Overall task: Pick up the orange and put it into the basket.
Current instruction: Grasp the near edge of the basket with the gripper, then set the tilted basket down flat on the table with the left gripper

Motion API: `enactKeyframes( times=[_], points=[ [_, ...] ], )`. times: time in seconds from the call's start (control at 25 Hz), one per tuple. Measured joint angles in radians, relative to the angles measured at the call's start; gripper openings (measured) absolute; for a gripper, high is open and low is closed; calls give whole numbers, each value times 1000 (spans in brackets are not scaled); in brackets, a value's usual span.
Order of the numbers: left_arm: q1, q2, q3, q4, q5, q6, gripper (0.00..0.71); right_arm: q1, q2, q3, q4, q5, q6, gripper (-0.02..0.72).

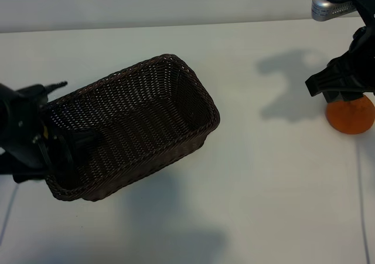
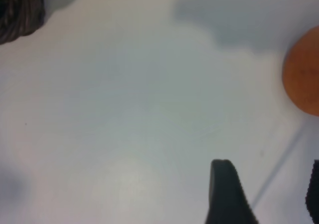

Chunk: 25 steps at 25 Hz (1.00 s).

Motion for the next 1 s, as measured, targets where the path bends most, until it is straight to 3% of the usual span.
enactKeyframes(
  times=[0.28,0.36,0.56,1.0],
  points=[
    [0,16,29,-3,-57,-7,567,0,0,0,1,0,0,396],
    [0,17,29,-3,-57,-7,512,0,0,0,2,0,0,396],
    [2,17,29,-7,-80,-15,243,0,0,0,15,0,0,396],
    [2,17,29,-23,-111,6,227,0,0,0,25,0,-1,396]
  ],
)
